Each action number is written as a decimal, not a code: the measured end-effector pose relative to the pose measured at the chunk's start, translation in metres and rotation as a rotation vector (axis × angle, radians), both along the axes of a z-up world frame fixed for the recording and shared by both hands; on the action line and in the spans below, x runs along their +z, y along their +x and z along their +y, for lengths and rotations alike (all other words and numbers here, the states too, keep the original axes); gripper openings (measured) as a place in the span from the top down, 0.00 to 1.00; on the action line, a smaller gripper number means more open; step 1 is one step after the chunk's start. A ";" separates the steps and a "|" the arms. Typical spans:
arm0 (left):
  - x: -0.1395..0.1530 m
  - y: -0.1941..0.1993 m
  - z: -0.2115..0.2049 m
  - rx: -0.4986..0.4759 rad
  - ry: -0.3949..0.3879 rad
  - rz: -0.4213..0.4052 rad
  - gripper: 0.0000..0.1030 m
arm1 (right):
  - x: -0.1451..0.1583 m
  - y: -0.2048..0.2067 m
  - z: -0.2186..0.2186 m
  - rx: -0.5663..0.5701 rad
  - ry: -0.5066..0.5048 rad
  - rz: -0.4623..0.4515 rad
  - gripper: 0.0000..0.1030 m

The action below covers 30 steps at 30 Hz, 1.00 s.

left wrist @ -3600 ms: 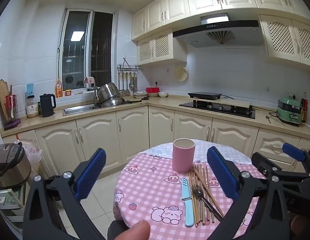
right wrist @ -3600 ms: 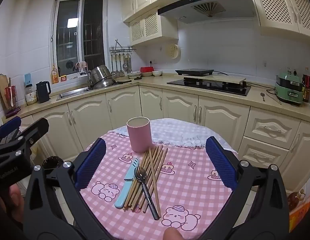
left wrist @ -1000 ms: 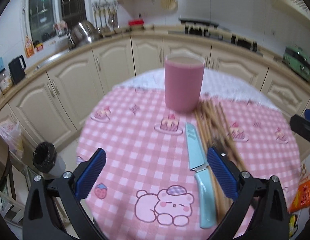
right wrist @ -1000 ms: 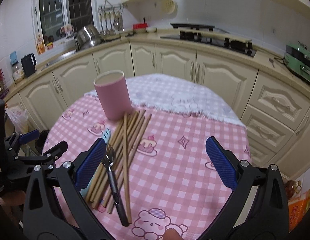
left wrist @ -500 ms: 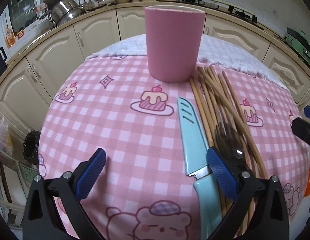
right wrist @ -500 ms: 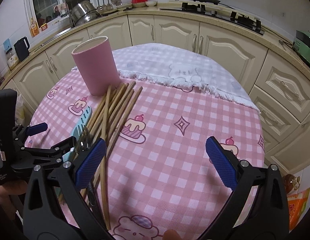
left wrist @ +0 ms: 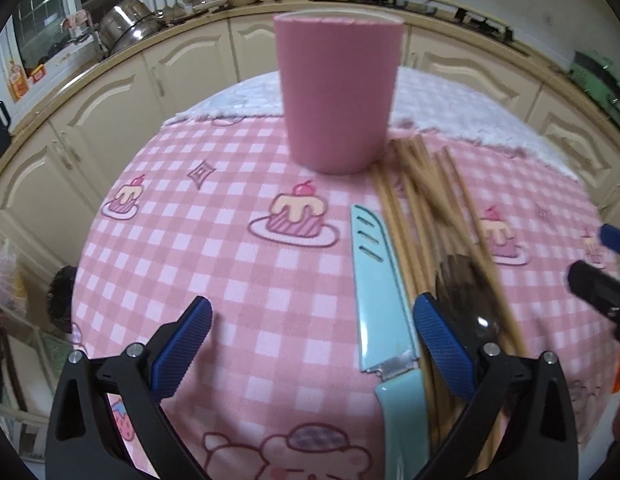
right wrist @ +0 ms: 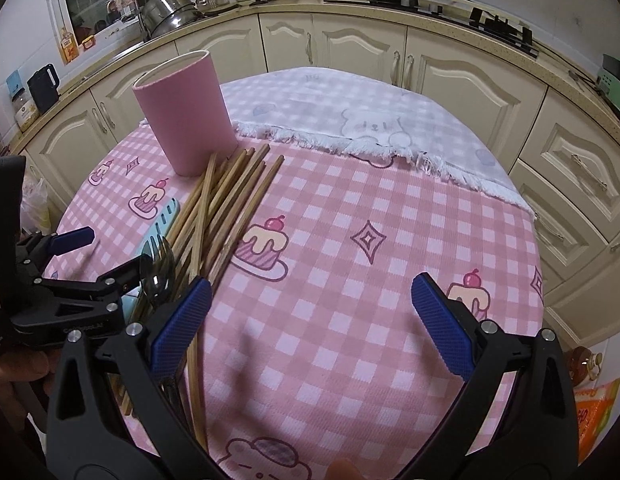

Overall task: Organize utensils
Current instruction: 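Grasp the light blue knife with the left tool while the right tool grasps a wooden chopstick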

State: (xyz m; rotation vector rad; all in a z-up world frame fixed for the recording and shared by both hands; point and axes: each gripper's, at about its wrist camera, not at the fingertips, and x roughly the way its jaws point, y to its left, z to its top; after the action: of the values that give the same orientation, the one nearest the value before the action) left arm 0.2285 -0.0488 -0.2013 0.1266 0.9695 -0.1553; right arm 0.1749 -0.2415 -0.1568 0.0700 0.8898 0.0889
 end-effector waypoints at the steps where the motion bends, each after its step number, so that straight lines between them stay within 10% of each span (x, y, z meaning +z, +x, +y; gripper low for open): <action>1: 0.000 0.000 0.001 0.004 -0.008 0.002 0.04 | 0.000 0.000 0.000 0.001 -0.001 0.000 0.05; 11: -0.007 0.005 0.005 0.014 0.002 0.010 0.04 | -0.004 0.009 0.008 0.030 -0.005 0.017 0.05; 16: 0.000 0.006 -0.004 -0.072 -0.015 -0.004 0.41 | -0.003 0.025 0.026 0.115 0.013 0.038 0.08; 21: 0.003 0.007 -0.004 -0.106 -0.037 0.012 0.64 | -0.006 0.045 0.045 0.200 0.045 0.082 0.34; 30: 0.003 0.008 0.001 -0.118 -0.061 0.015 0.69 | -0.013 0.063 0.065 0.293 0.099 0.134 0.90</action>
State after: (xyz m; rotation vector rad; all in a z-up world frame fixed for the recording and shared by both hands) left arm 0.2363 -0.0477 -0.1978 0.1272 0.9720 -0.2947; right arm 0.2376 -0.1763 -0.1701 0.0381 1.0254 0.4053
